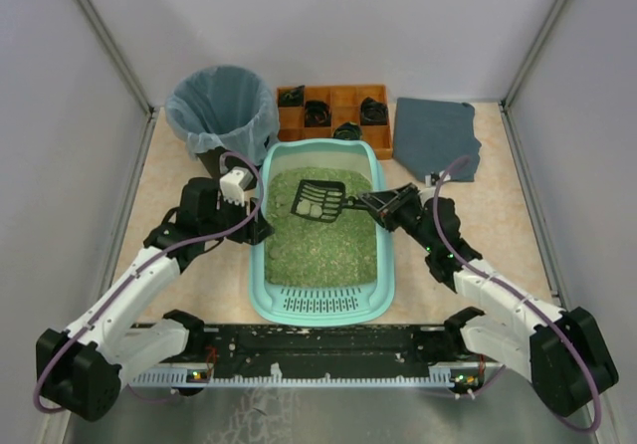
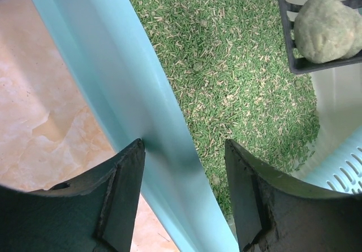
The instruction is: Clean the litter box
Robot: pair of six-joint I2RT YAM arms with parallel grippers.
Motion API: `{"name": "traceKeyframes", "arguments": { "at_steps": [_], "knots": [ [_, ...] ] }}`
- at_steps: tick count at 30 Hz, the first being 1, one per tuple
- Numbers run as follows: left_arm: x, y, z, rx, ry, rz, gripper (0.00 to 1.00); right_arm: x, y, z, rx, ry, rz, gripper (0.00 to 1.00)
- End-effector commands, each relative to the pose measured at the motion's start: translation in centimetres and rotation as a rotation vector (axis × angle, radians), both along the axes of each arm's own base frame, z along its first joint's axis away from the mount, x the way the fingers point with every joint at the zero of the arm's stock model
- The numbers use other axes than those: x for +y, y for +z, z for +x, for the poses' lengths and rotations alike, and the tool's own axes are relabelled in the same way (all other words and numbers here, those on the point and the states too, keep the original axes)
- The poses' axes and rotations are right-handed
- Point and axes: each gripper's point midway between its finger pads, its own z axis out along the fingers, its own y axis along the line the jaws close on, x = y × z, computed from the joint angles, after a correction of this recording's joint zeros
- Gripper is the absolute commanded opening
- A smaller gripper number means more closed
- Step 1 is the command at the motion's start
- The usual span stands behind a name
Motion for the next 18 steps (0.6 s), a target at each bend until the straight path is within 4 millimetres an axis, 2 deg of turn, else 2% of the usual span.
{"name": "traceKeyframes", "arguments": {
  "at_steps": [1, 18],
  "knots": [
    [-0.3, 1.2, 0.0, -0.057, -0.019, -0.013, 0.65, 0.4, 4.0, 0.6, -0.092, 0.006, 0.042, 0.00],
    [0.4, 1.8, 0.3, -0.091, 0.019, -0.002, 0.66, 1.0, 9.3, 2.8, -0.136, -0.042, 0.100, 0.00]
  ]
}}
